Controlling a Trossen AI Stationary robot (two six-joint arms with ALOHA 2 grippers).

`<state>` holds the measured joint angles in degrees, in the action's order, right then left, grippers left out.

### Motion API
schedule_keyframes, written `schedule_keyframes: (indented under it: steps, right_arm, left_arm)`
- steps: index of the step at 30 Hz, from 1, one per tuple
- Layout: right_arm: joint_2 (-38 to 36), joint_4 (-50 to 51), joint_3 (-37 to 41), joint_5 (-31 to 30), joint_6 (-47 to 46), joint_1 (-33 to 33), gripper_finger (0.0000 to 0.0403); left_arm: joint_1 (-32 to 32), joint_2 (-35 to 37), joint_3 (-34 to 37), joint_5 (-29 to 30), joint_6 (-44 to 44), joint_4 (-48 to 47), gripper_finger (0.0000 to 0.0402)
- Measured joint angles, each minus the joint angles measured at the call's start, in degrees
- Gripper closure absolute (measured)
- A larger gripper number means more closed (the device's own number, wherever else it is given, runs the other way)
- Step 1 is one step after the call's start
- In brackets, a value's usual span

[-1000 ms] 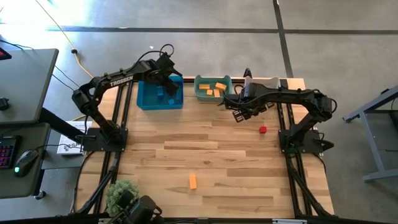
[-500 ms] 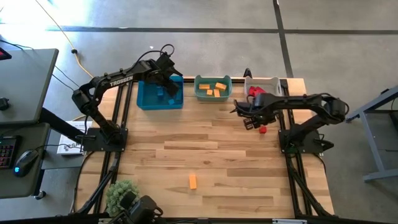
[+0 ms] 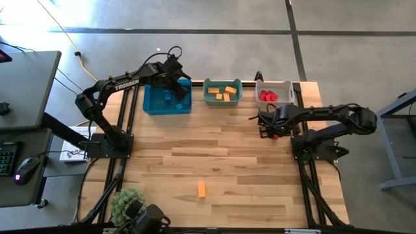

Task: Sort & place blocks by color
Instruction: Put the red block into the grey bin

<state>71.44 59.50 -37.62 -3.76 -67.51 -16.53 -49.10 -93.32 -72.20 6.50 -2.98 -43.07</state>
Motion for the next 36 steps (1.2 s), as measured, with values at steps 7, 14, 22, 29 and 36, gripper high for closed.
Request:
schedule_keyframes:
  steps: [7, 14, 22, 29, 36]
  right_arm:
    - [0.0, -6.0, 4.2, 0.3, -1.1, 0.0, 0.0226]
    - [0.1, -7.2, 6.3, -1.1, -1.1, 0.0, 0.0252]
    - [0.0, -8.2, 6.6, -2.3, -1.1, 0.0, 0.0298]
    - [-2.1, -9.4, 4.6, -2.5, 0.4, -0.3, 0.0298]
    - [-4.9, -9.5, -3.3, -8.4, 9.4, -6.1, 0.0298]
  left_arm:
    - [0.0, 0.0, 0.0, 0.1, -1.4, 1.1, 0.0275]
    - [0.0, 0.0, 0.0, 0.1, -1.5, 1.5, 0.0275]
    - [0.0, 0.0, 0.0, 0.0, -3.0, 4.7, 0.0275]
    - [0.0, 0.0, 0.0, -1.1, -4.6, 6.5, 0.0275]
    - [0.0, 0.0, 0.0, -2.0, -5.9, 7.7, 0.0275]
